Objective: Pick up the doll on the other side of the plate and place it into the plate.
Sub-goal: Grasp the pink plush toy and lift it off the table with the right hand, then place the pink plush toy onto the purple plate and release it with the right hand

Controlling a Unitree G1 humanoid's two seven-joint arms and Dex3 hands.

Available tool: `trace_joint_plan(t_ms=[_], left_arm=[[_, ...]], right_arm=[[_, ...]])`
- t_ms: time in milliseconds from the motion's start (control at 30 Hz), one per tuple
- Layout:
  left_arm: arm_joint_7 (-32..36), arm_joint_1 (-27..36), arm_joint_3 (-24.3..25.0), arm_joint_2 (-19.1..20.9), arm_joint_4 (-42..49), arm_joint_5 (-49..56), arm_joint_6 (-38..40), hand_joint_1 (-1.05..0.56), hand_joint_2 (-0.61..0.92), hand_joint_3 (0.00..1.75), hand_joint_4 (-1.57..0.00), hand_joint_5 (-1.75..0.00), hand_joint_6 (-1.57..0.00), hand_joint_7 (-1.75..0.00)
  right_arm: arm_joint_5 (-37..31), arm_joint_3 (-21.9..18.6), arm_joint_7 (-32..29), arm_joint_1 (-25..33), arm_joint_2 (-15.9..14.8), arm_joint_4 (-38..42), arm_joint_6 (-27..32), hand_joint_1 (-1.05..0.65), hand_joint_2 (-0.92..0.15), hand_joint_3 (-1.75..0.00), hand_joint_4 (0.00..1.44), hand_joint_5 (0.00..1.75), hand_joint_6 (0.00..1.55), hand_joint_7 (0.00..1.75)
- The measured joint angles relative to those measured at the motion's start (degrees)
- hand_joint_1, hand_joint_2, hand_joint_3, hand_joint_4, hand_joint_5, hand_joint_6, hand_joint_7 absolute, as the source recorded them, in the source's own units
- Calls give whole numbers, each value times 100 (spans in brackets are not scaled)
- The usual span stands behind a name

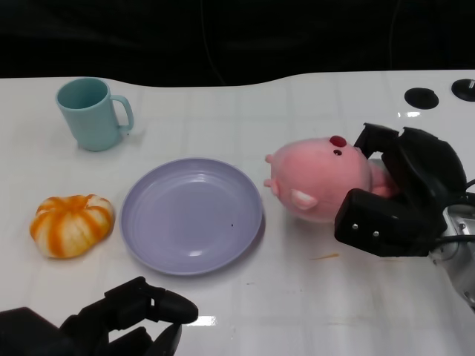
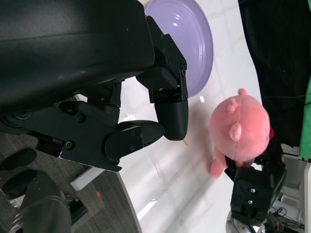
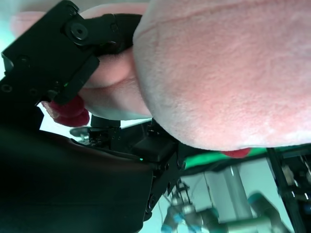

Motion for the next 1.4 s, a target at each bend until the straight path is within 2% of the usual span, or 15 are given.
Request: trace_joint_plan(t_ms=[33, 133, 367, 533, 667, 900, 967, 1200, 1233, 1267, 1300, 1333, 1367, 1400], left_arm=[[2, 40, -9, 0, -13, 26, -5, -21, 82, 68, -55, -174, -56, -129], [6, 159, -22, 1, -79, 93, -40, -22, 81, 71, -55, -173, -55, -128], [-3, 317, -29, 12, -152, 138, -150, -23, 80, 72, -54, -174, -55, -127], [-12, 326, -41, 25, -155, 140, -200, -23, 80, 71, -54, -174, -54, -128], [-12, 321, -43, 28, -171, 147, -199, -22, 81, 72, -55, -174, -55, -128], [-12, 407, -51, 21, -195, 128, -198, -23, 81, 71, -55, -173, -55, -127], [-10, 407, -98, 24, -209, 153, -198, -22, 81, 71, -56, -173, -55, -127], [-2, 411, -229, 9, -219, 177, -199, -22, 81, 72, -55, -173, -55, -128], [-2, 413, -232, 8, -219, 177, -199, -22, 81, 72, -55, -174, -55, -128], [-1, 413, -234, 7, -219, 178, -199, -22, 81, 73, -55, -174, -55, -128], [-1, 413, -236, 6, -219, 178, -199, -21, 81, 73, -55, -174, -55, -129], [0, 412, -237, 7, -219, 178, -199, -21, 81, 73, -55, -174, -54, -129], [-1, 411, -237, 7, -219, 183, -199, -21, 80, 74, -55, -174, -54, -129], [0, 412, -238, 8, -219, 191, -199, -21, 80, 74, -55, -173, -54, -128]], right_arm=[[59, -60, -46, 48, 11, -89, -32, -17, -40, -128, 93, 175, 76, 175], [122, -154, -142, 151, 92, -375, -36, -16, -38, -135, 96, 175, 77, 175], [168, -109, 26, 209, 405, -1026, 3, -15, -33, -139, 96, 175, 76, 175], [126, 99, 243, 37, 722, -1145, -1, -18, -29, -142, 96, 175, 77, 175], [78, 272, 374, -217, 1115, -1105, 50, -20, -28, -139, 98, 175, 75, 175], [-20, 572, 434, -683, 1708, -506, 111, -23, -29, -137, 97, 175, 75, 175], [-59, 649, 432, -852, 1882, -215, 114, -24, -32, -129, 97, 175, 72, 175], [-173, 901, 444, -1358, 2188, 596, 136, -22, -35, -115, 95, 175, 72, 175], [-174, 921, 459, -1382, 2205, 638, 137, -22, -37, -109, 95, 175, 73, 169], [-172, 933, 507, -1400, 2220, 667, 152, -22, -43, -98, 94, 175, 79, 141], [-165, 942, 613, -1415, 2234, 677, 203, -23, -52, -81, 88, 168, 90, 93], [-142, 944, 777, -1424, 2246, 666, 270, -25, -60, -68, 77, 158, 91, 61], [-108, 944, 999, -1432, 2251, 648, 330, -28, -68, -55, 66, 137, 87, 37], [-65, 968, 1304, -1433, 2239, 587, 405, -38, -79, -35, 41, 98, 70, 16]])
